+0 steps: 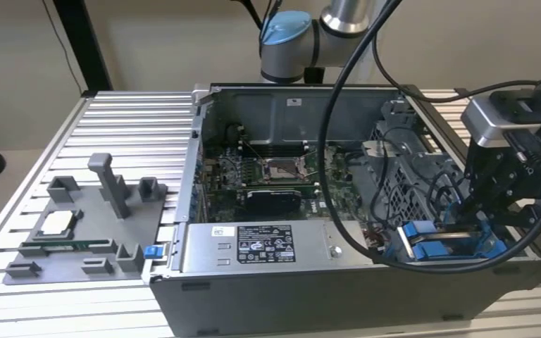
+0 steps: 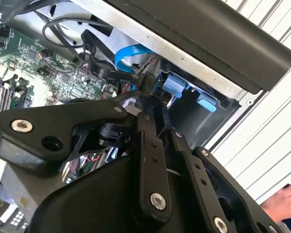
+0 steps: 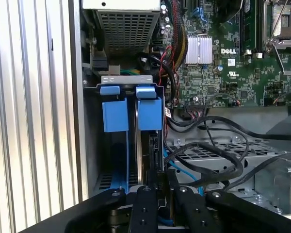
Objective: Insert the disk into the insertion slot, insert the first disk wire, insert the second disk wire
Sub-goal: 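Insert the first disk wire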
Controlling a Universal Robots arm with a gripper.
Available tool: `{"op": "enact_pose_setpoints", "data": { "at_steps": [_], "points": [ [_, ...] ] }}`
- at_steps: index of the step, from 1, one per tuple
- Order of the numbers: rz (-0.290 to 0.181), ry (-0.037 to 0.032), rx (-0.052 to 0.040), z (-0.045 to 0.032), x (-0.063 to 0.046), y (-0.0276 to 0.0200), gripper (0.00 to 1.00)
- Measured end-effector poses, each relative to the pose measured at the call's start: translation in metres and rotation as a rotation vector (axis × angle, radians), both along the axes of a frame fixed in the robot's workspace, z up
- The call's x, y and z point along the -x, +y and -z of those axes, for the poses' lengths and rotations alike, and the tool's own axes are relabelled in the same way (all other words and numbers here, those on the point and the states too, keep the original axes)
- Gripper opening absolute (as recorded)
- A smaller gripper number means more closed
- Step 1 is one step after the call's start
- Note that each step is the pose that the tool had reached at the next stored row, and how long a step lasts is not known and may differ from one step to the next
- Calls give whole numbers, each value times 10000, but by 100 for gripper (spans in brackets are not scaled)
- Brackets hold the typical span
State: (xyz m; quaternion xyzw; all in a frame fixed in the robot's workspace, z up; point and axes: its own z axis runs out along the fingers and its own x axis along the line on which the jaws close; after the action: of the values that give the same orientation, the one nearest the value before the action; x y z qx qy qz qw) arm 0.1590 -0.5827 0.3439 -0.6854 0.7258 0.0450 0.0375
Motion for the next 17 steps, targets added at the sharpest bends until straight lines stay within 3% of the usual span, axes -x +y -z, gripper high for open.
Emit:
{"op": "enact_pose_setpoints", "data": {
  "at_steps": [17],
  "points": [
    [101, 0, 3, 30, 8, -10, 0]
  ]
}}
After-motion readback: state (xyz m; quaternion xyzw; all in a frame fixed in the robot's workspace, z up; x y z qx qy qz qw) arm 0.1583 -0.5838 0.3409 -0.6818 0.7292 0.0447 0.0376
